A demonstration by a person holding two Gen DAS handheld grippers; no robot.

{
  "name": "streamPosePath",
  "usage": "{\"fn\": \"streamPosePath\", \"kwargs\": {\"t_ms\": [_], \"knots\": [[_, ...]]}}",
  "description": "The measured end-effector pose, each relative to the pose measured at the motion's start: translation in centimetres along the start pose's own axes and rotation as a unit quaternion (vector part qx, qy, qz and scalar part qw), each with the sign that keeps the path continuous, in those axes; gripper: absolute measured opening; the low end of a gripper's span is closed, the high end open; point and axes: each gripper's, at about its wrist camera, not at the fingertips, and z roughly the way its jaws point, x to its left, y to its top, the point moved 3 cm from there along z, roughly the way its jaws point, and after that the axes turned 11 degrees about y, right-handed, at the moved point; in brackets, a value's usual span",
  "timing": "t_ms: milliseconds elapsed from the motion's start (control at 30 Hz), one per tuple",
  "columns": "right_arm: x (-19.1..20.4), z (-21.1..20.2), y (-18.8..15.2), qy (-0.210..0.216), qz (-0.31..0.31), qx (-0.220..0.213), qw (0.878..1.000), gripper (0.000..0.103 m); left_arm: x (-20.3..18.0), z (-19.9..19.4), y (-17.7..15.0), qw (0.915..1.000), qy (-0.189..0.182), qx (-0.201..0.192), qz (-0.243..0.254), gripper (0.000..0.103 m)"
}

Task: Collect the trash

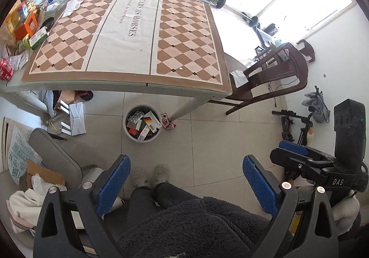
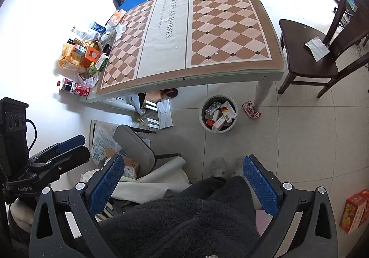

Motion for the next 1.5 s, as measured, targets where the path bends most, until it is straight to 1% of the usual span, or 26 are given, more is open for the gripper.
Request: {"fn": "streamPosePath", "kwargs": {"t_ms": [133, 167, 533, 767, 1133, 1500], "knots": [[-0.01, -0.23, 0.23, 0.002, -0.004, 0.001, 1.000, 0.103, 0.08, -0.12, -0.07, 1.0000, 0.004, -0.004, -0.006, 0.100], [-0.03, -0.14, 0.38, 0.003, -0.002, 0.001, 1.000, 0.103, 0.12, -0.11, -0.10, 1.0000, 0.005, -0.004, -0.007, 0.103], [0.38, 0.11, 0.77, 0.002, -0.017, 0.002, 1.000, 0.103, -0.16, -0.28, -0.03, 0.9996, 0.019, -0.016, -0.012, 0.103], [0.54, 0.39, 0.76, -0.004, -0.020, 0.003, 1.000, 0.103, -0.15, -0.33, 0.22, 0.9996, 0.021, -0.016, -0.011, 0.103], [0.64, 0.48, 0.53, -0.002, -0.019, 0.006, 1.000, 0.103, -0.52, -0.34, 0.34, 0.9996, 0.023, -0.016, -0.009, 0.103], [-0.15, 0.62, 0.11, -0.001, -0.028, 0.015, 0.999, 0.103, -0.67, -0.32, 0.21, 0.9996, 0.023, -0.015, -0.007, 0.103]]}}
